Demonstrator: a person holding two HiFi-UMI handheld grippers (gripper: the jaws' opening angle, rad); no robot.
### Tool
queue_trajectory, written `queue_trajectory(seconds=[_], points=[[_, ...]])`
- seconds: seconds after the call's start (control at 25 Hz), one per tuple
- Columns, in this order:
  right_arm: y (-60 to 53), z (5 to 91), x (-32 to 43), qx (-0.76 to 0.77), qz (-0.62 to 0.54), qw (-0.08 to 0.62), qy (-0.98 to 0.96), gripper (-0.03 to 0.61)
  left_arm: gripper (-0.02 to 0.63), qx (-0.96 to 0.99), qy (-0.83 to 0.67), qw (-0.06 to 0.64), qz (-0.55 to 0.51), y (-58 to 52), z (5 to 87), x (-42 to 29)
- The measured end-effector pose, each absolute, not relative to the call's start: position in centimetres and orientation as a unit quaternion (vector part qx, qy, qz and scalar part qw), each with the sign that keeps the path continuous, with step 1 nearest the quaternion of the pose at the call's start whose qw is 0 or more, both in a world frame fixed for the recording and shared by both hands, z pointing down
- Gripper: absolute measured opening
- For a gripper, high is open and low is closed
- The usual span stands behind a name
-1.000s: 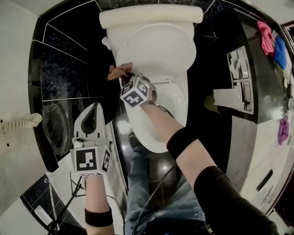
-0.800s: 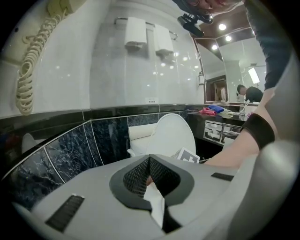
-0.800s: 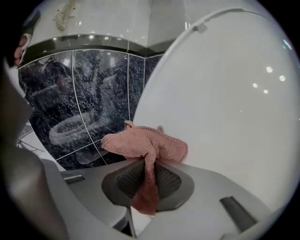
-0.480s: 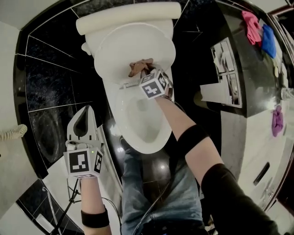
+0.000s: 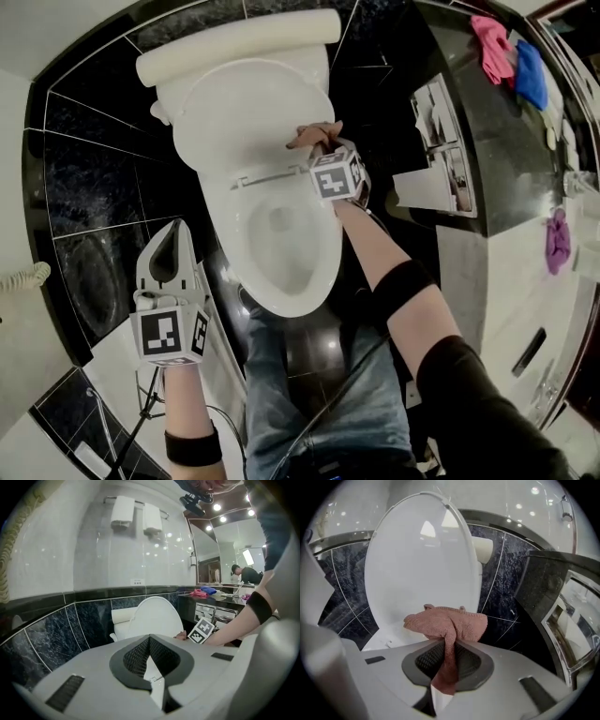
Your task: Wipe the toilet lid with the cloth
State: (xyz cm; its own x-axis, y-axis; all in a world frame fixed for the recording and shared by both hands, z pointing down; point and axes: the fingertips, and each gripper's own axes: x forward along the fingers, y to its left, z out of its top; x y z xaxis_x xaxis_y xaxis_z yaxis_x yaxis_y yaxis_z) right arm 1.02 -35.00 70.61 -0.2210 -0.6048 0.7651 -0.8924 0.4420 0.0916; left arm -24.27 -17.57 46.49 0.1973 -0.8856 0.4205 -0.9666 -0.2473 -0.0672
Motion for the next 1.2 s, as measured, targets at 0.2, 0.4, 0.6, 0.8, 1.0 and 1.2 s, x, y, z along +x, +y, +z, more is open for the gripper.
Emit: queue_trajectory(seconds=[0.2,0.4,0.6,0.8,1.0,1.2], points=[[-31.1,70.4,-8.2,0.387,0.164,0.377,-0.825,0.075,0.002,0.762,-0.611,0.106,0.187,-17.5,46.5,-25.1],[-27.2,74.0,-19.6,0.274,0.139,0.390,-0.868,0.077,0.002,0.757,-0.616,0.103,0.192,-17.4,47.5,-27.1],[-26.7,78.8,-24.0,0.257,0.155,0.424,-0.854,0.077,0.002,0.752,-0.621,0.097,0.199,-17.4,48.6,-29.9],[-29.3,81.0,-20.9,0.312,0.185,0.427,-0.828,0.074,0.002,0.744,-0.631,0.102,0.195,-17.3,49.3,-31.6],[-32.2,79.1,-11.9,0.394,0.167,0.424,-0.798,0.074,0.002,0.746,-0.627,0.114,0.193,-17.0,50.2,-30.3],[-34.1,77.9,-1.4,0.472,0.203,0.424,-0.746,0.072,0.001,0.754,-0.617,0.118,0.190,-16.9,49.9,-27.5]])
